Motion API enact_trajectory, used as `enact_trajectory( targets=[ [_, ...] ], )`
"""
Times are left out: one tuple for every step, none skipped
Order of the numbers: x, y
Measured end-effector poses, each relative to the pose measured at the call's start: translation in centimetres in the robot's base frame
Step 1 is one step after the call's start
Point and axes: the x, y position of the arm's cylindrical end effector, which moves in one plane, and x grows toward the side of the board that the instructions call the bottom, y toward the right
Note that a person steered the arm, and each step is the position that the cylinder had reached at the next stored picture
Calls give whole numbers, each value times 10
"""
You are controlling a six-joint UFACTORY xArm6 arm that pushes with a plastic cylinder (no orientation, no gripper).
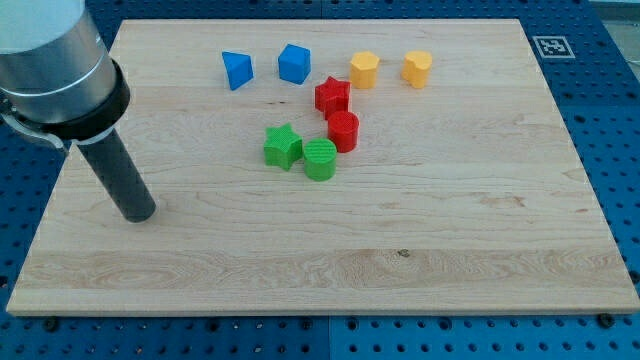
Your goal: Move your arm to the center left
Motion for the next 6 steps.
enact_trajectory(
  targets=[
    [0, 0],
    [0, 1],
    [0, 1],
    [-3, 1],
    [-18, 2],
    [-54, 3]
  ],
)
